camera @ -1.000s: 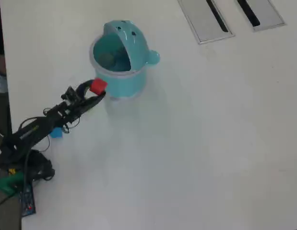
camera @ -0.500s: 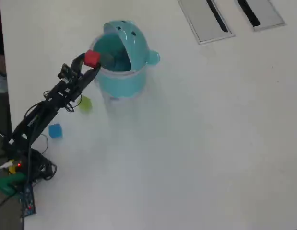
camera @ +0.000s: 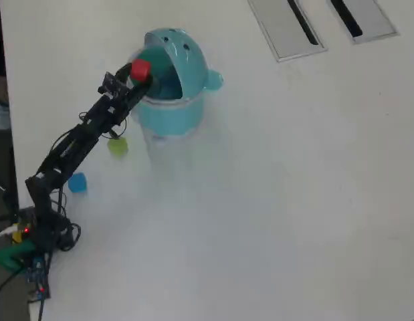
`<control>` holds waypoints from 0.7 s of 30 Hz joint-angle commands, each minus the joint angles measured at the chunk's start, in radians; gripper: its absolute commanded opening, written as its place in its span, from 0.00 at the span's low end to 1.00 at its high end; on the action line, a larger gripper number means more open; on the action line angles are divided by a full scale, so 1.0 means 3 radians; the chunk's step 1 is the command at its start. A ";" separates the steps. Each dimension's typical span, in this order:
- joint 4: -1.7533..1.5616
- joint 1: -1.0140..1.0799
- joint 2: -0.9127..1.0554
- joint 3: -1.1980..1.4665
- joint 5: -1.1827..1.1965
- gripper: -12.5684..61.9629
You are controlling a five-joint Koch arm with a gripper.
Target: Grasp RGB lego blocks and put them in the bin one by one.
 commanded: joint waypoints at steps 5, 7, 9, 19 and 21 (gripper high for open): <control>-0.0056 -0.0066 -0.0205 -0.0573 -0.0133 0.30; -0.0051 -0.0051 -0.0291 -0.0670 -0.0138 0.30; -0.0061 -0.0056 -0.0327 -0.0670 -0.0174 0.31; -0.0169 -0.0087 -0.0532 -0.0670 -0.0353 0.41; -0.0189 -0.0092 -0.0557 -0.0670 -0.0476 0.44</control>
